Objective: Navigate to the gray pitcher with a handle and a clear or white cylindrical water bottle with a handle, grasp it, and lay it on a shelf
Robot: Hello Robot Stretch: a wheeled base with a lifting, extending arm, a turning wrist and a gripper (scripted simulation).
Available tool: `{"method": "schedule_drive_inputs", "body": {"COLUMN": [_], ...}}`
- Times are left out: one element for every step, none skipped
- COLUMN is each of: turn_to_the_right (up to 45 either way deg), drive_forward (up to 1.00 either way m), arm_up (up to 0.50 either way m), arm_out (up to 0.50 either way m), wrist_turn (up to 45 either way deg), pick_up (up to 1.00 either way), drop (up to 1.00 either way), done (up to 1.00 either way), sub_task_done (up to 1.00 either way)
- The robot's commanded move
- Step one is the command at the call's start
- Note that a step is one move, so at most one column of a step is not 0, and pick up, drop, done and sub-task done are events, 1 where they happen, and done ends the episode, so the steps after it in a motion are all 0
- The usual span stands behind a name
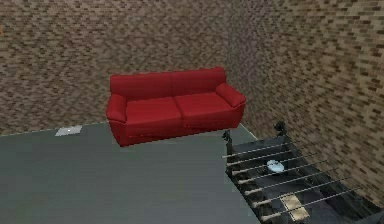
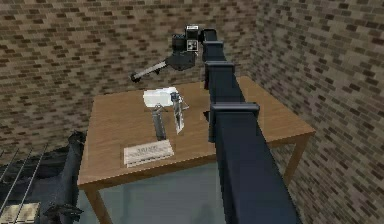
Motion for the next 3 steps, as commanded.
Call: {"method": "schedule_drive_inputs", "body": {"turn_to_the_right": [0.0, 0.0, 0.0], "drive_forward": [0.0, 0.0, 0.0], "arm_up": [0.0, -0.28, 0.0], "arm_out": [0.0, 0.0, 0.0], "wrist_turn": [6.0, 0.0, 0.0], "pick_up": [0.0, 0.0, 1.0], "drop": [0.0, 0.0, 0.0], "done": [0.0, 0.0, 0.0], "sub_task_done": [0.0, 0.0, 0.0]}}
